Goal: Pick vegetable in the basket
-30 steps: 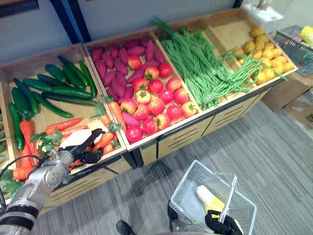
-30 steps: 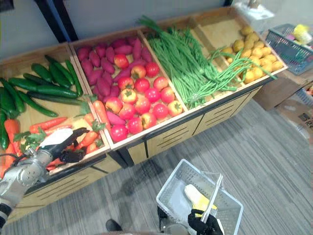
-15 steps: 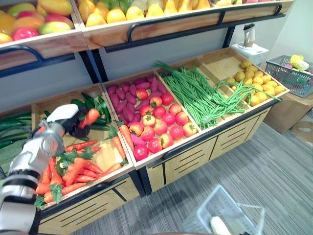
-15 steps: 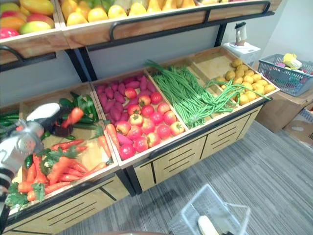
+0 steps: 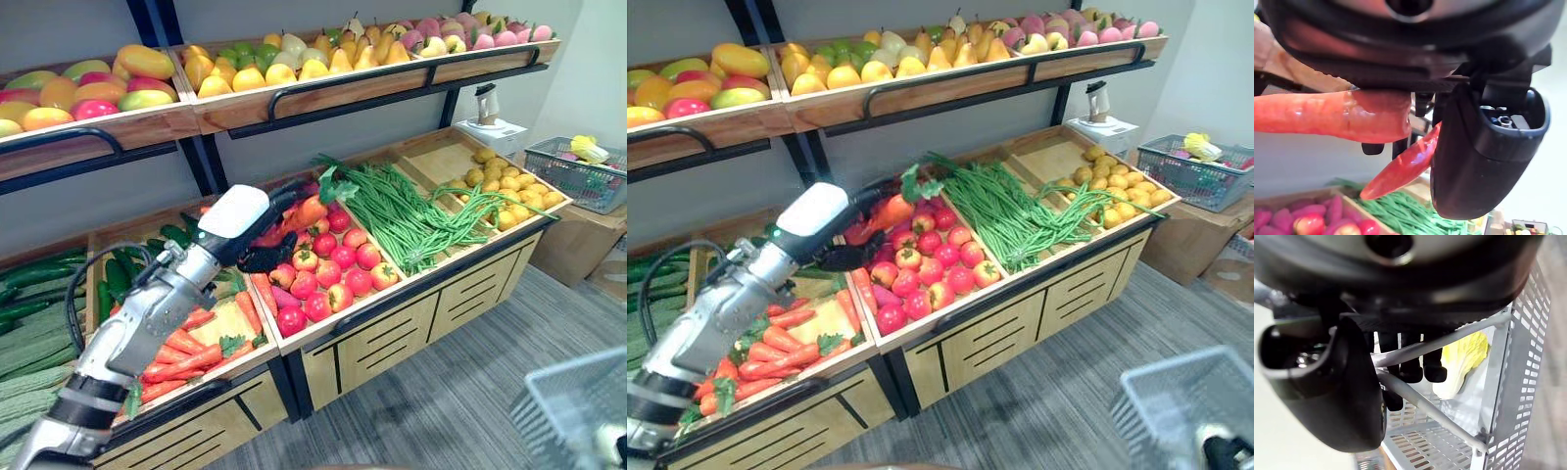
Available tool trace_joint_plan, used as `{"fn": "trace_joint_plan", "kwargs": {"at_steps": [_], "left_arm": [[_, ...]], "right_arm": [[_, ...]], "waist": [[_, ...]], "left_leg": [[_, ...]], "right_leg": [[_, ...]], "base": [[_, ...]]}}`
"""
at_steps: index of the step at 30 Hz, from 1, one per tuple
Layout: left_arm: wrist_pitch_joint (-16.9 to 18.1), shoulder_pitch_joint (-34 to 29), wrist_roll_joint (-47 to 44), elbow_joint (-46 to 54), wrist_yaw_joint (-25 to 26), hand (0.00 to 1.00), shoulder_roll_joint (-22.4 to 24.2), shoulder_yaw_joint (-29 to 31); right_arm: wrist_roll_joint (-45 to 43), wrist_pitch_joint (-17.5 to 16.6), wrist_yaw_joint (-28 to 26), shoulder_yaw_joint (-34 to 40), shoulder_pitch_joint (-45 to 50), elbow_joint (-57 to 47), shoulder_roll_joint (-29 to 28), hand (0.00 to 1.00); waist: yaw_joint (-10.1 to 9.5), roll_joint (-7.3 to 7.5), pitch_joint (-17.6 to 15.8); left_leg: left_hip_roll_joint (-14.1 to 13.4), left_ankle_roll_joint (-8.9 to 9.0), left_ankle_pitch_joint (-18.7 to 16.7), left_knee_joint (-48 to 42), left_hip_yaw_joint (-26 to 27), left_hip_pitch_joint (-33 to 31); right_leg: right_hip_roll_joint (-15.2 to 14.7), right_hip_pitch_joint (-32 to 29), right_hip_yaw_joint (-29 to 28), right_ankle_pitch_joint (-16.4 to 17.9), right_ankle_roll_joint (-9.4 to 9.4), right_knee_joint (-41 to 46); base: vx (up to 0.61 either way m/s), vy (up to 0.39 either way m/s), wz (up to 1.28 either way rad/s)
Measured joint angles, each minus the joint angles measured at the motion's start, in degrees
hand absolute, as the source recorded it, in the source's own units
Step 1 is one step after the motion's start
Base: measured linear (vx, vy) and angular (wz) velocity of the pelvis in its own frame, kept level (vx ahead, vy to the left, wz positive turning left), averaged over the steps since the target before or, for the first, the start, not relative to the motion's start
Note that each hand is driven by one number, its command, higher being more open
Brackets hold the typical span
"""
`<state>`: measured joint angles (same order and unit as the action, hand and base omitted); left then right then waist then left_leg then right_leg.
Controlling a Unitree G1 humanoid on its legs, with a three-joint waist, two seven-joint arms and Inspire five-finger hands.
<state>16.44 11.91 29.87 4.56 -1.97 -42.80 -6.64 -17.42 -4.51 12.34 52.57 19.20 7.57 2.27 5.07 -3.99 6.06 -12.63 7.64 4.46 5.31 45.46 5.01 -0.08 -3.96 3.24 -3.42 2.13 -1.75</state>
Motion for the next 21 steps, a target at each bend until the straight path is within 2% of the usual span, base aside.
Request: {"fn": "trace_joint_plan", "kwargs": {"at_steps": [3, 4, 9, 13, 18, 21], "left_arm": [[-0.9, -0.3, -0.8, 0.1, 0.0, 0.00, 1.7, 3.2], [-1.0, -0.3, -2.2, 0.5, 0.1, 0.00, 2.8, 4.5], [-0.3, -0.1, -5.3, 3.6, 0.1, 0.00, 4.4, 4.5], [0.7, 2.7, -7.1, 4.7, 0.1, 0.00, 4.5, 1.2], [1.6, 5.4, -7.9, 5.0, 0.6, 0.00, 4.5, 0.0], [1.8, 8.0, -10.0, 5.0, 3.6, 0.00, 4.5, 0.0]], "right_arm": [[2.4, 0.0, 0.5, 0.2, -0.9, -9.4, 2.9, 0.00], [2.8, 0.0, 0.5, 0.2, -2.0, -12.2, 5.4, 0.00], [2.1, -0.9, -1.1, -0.8, -6.2, -17.3, 13.5, 0.00], [-0.8, -3.0, -4.1, -4.1, -7.8, -19.6, 20.6, 0.00], [-3.0, -3.9, -8.1, -9.1, -10.0, -19.7, 26.9, 0.00], [-3.1, -4.5, -11.7, -13.5, -10.5, -19.8, 30.4, 0.00]], "waist": [[0.05, 0.10, -0.1], [0.17, 0.14, -0.1], [1.37, 0.31, -0.4], [2.03, 0.12, -1.9], [3.22, 0.37, -3.2], [4.31, 0.46, -3.8]], "left_leg": [[0.1, -0.01, 0.0, 0.0, 0.7, 0.1], [0.2, -0.12, 0.1, -0.2, 1.2, 0.2], [0.5, 0.26, -0.2, -0.3, 2.8, 1.2], [0.6, 0.89, -1.0, -0.3, 5.3, 2.9], [0.7, 1.11, -1.4, -0.4, 7.6, 4.0], [0.7, 1.13, -1.7, -0.8, 8.3, 4.2]], "right_leg": [[0.0, -0.8, -0.8, 0.0, 0.03, 0.4], [0.1, -1.1, -1.4, -0.1, 0.05, 0.5], [0.4, -1.1, -3.1, -0.3, -0.16, 0.7], [0.8, -1.2, -5.6, 0.0, 0.17, 1.6], [1.4, -1.8, -8.2, 0.1, 0.35, 2.6], [1.5, -2.1, -9.1, 0.1, 0.35, 3.0]], "base": [[-0.04, -0.022, -0.14], [-0.01, -0.001, -0.16], [0.01, 0.011, -0.17], [-0.01, 0.011, -0.33], [-0.03, -0.010, -0.28], [-0.04, -0.029, -0.14]]}}
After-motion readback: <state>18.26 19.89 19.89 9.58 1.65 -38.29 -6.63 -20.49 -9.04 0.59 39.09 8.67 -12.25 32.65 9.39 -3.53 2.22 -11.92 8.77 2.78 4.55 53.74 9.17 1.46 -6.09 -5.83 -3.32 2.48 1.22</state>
